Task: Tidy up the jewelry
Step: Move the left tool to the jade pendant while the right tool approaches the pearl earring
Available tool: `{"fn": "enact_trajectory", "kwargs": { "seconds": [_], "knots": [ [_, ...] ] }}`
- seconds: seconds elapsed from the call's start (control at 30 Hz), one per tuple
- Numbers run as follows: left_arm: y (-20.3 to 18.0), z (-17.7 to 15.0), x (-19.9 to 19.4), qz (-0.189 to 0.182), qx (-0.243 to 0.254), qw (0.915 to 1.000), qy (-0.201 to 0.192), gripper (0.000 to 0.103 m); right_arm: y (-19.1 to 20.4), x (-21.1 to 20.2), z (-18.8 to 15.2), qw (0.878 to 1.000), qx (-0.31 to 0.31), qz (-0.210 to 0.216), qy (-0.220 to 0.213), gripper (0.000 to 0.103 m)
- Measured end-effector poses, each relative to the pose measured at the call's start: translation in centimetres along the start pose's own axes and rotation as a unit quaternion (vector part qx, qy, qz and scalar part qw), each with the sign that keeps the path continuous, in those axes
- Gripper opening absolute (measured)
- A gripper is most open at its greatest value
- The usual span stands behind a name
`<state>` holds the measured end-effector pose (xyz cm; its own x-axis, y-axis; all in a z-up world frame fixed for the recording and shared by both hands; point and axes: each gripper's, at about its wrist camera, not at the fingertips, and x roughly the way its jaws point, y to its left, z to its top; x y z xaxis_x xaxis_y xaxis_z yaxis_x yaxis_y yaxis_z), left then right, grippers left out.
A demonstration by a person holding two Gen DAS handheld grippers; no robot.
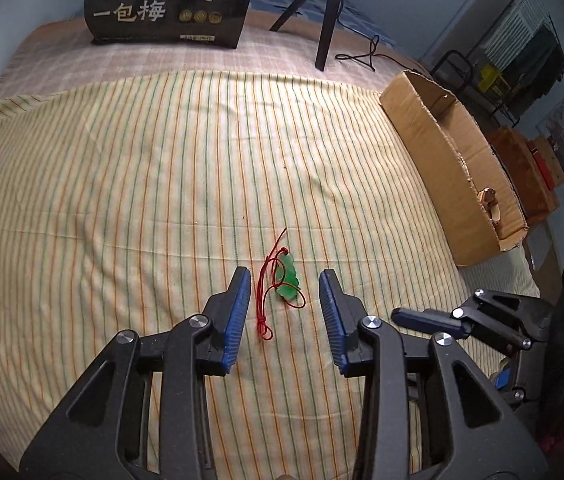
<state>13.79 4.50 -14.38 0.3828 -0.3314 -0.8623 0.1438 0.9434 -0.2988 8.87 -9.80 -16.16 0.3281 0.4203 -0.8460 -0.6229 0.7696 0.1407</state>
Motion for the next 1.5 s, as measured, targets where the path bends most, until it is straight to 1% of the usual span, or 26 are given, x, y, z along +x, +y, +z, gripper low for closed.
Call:
{"fn": "enact_trajectory", "kwargs": {
  "seconds": [0.1,0.2,0.3,0.37,0.4,0.47,0.73,1.0,1.27,1.33,1.37,1.43,1.47,1.5],
  "knots": [
    [0.1,0.1,0.7,0.002,0.000,1.0000,0.005,0.036,0.4,0.6,0.4,1.000,-0.006,-0.004,0.002,0.035],
    [0.1,0.1,1.5,0.007,0.002,0.9999,0.012,0.036,0.5,0.8,0.4,1.000,-0.004,0.000,0.003,0.034],
    [0.4,0.2,2.5,0.010,-0.006,0.9997,0.020,0.036,0.4,1.2,0.5,1.000,0.003,0.001,0.004,0.032],
    [0.7,0.2,2.9,0.010,-0.012,0.9996,0.022,0.033,0.3,1.2,0.3,1.000,0.010,0.003,0.005,0.031],
    [0.7,0.3,3.0,0.011,-0.013,0.9996,0.023,0.031,0.2,1.4,0.2,1.000,0.013,0.003,0.005,0.031],
    [0.6,0.4,3.2,0.013,-0.012,0.9996,0.023,0.031,0.1,1.4,0.1,1.000,0.017,0.002,0.005,0.030],
    [0.1,0.5,4.3,0.024,0.002,0.9993,0.028,0.031,0.3,1.8,0.1,1.000,0.017,0.002,0.002,0.030],
    [-0.4,0.5,4.9,0.033,0.010,0.9991,0.024,0.031,0.4,2.1,-0.2,1.000,0.017,-0.003,-0.002,0.029],
    [-0.9,0.3,5.1,0.048,0.034,0.9981,0.020,0.030,0.6,2.1,-0.3,1.000,0.011,-0.011,-0.003,0.027],
    [-1.0,0.2,5.2,0.058,0.045,0.9971,0.018,0.024,0.7,2.2,-0.3,1.000,0.009,-0.013,-0.003,0.027],
    [-0.9,0.1,5.2,0.060,0.047,0.9969,0.018,0.023,0.7,2.2,-0.4,1.000,0.009,-0.013,-0.003,0.027],
    [-0.7,0.2,5.1,0.059,0.044,0.9971,0.018,0.015,0.6,2.1,-0.4,1.000,0.011,-0.012,-0.003,0.026],
    [-0.4,0.2,5.1,0.056,0.039,0.9975,0.019,0.014,0.6,2.1,-0.4,1.000,0.012,-0.012,-0.004,0.025],
    [-0.2,0.2,5.0,0.054,0.034,0.9978,0.020,0.010,0.5,2.1,-0.4,1.000,0.012,-0.011,-0.004,0.024]
  ]
}}
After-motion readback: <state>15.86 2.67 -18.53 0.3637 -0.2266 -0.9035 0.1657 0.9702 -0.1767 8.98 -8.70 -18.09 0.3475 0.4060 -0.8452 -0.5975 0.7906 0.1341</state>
